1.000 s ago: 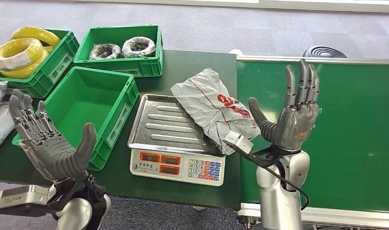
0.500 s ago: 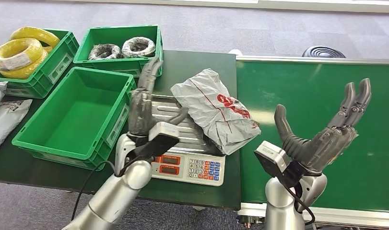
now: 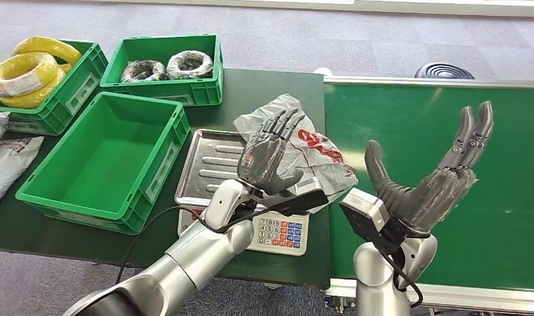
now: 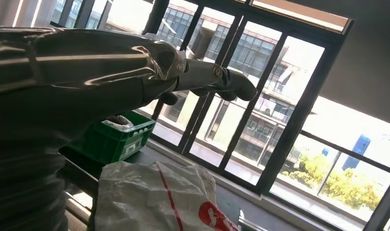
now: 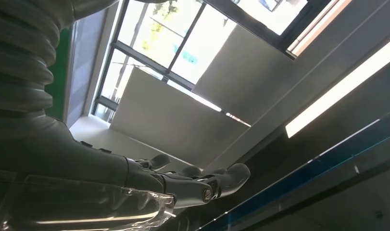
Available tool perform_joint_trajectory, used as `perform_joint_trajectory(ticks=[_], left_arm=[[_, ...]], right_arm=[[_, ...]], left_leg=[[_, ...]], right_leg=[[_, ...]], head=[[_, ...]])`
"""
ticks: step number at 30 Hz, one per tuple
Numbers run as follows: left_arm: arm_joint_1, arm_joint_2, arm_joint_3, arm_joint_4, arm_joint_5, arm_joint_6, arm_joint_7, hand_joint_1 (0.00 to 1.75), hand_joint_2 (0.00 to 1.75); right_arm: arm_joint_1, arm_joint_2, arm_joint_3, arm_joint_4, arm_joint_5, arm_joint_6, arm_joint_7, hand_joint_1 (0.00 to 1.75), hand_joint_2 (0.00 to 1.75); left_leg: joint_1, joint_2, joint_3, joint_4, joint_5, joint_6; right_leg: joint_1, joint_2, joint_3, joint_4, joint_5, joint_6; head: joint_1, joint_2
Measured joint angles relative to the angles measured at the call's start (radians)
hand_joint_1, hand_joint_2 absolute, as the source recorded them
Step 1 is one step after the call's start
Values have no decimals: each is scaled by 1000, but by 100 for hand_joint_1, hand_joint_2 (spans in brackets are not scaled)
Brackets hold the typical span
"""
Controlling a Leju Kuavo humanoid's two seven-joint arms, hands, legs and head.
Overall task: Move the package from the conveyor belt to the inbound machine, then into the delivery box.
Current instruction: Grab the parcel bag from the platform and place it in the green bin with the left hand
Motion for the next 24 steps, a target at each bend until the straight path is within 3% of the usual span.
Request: perform_joint_trajectory(ticks=[9,24], left_arm=[[-37,-13,-61,106,30,-15,44,0,175],[-26,-18,-122,179,91,-93,19,0,175]], right_arm=[[-16,-7,11,1,13,0,36,0,175],[-21,-16,10,1,9,0,41,0,175]], left_leg=[[0,0,0,0,0,0],[0,0,0,0,0,0]], right_leg=[[0,0,0,0,0,0],[0,0,0,0,0,0]], head=[[0,0],[0,0]])
